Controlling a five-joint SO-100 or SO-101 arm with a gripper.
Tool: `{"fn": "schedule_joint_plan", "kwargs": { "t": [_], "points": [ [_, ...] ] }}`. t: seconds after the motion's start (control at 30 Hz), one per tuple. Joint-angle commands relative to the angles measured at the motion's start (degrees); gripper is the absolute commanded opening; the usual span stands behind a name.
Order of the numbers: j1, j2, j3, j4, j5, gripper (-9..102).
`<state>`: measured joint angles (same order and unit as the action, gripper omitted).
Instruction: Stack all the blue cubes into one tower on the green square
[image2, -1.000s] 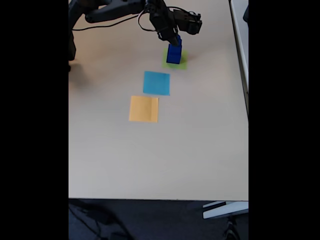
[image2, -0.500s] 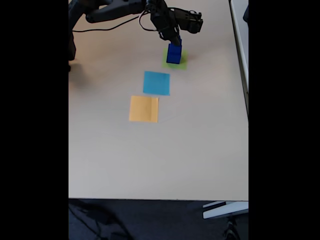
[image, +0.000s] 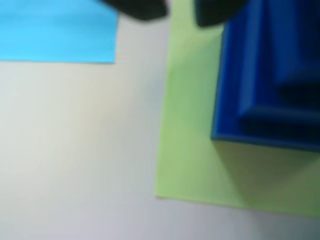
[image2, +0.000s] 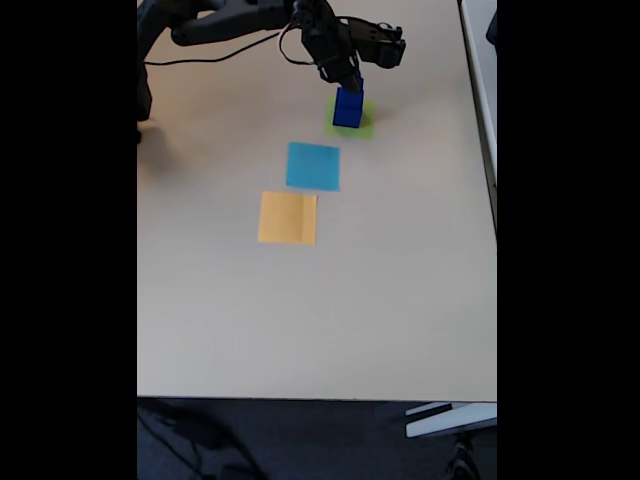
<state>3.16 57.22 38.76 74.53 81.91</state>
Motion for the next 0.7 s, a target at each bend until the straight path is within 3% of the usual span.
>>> {"fn": "schedule_joint_plan", "kwargs": {
  "t": [0.0,0.67],
  "points": [
    [0.5,1.5,-0.2,-1.2,-0.5,0],
    [0.0,1.1,0.2,-1.8,-1.8,0]
  ]
}}
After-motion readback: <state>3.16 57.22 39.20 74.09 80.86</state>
